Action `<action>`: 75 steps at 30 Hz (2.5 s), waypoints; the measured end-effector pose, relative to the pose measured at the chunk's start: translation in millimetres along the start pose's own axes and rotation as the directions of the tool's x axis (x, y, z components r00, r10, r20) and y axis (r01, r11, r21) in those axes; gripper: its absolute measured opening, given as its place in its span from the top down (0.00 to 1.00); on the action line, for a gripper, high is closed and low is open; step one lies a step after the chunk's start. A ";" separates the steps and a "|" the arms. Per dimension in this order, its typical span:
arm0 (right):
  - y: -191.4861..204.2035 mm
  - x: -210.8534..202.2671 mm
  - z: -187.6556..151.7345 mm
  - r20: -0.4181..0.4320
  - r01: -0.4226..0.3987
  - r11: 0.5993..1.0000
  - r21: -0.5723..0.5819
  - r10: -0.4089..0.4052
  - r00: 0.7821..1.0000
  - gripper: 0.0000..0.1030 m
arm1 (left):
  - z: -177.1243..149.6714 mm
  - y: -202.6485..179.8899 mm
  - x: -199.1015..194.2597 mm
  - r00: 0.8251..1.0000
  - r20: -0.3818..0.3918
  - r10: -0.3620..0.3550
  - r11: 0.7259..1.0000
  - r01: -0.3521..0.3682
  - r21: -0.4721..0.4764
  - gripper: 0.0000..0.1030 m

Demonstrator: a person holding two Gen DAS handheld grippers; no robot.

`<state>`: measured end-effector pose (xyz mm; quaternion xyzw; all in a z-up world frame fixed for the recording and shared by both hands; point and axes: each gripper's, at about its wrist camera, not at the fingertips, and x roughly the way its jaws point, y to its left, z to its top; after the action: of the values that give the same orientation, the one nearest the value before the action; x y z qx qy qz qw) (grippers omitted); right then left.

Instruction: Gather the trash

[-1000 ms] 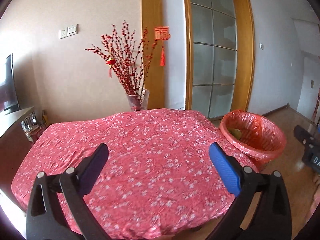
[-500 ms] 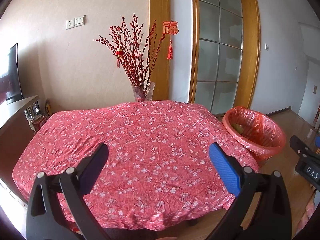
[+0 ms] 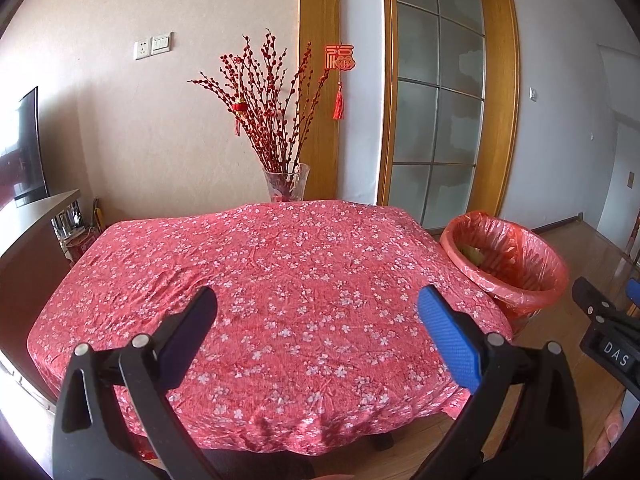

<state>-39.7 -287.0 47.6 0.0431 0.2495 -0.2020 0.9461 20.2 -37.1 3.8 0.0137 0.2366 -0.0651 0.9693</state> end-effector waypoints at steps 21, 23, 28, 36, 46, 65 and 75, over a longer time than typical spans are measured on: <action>-0.2 -2.3 1.3 0.004 -0.009 1.000 -0.003 0.009 1.000 0.03 | 3.1 -1.1 -6.8 1.000 0.015 -0.007 1.000 0.008 -0.003 0.04; 0.0 -2.3 1.2 0.002 -0.009 1.000 -0.003 0.009 1.000 0.03 | 3.1 -0.8 -6.6 1.000 0.015 -0.007 1.000 0.007 -0.003 0.04; 0.2 -2.3 1.3 0.002 -0.009 1.000 -0.003 0.009 1.000 0.03 | 2.8 -0.4 -5.7 1.000 0.011 -0.006 1.000 0.006 -0.005 0.04; -0.6 -0.9 -0.1 -0.002 -0.012 1.000 -0.002 0.012 1.000 0.03 | 2.4 -0.5 -5.3 1.000 0.009 -0.006 1.000 0.006 -0.005 0.04; -0.6 0.4 -1.7 -0.005 -0.013 1.000 -0.001 0.013 1.000 0.03 | 0.7 -0.6 -3.6 1.000 0.006 -0.007 1.000 0.007 -0.004 0.04; 0.8 1.9 -5.7 -0.010 -0.013 1.000 -0.001 0.013 1.000 0.03 | -4.1 -0.8 1.9 1.000 -0.009 0.000 1.000 0.000 -0.010 0.04; 0.2 1.9 -4.8 -0.010 -0.014 1.000 -0.001 0.014 1.000 0.03 | -4.8 -0.2 2.0 1.000 -0.013 0.001 1.000 -0.002 -0.014 0.04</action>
<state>-40.3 -286.7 42.5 0.0451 0.2542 -0.1951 0.9462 19.6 -37.3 -1.4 0.0077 0.2434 -0.0626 0.9679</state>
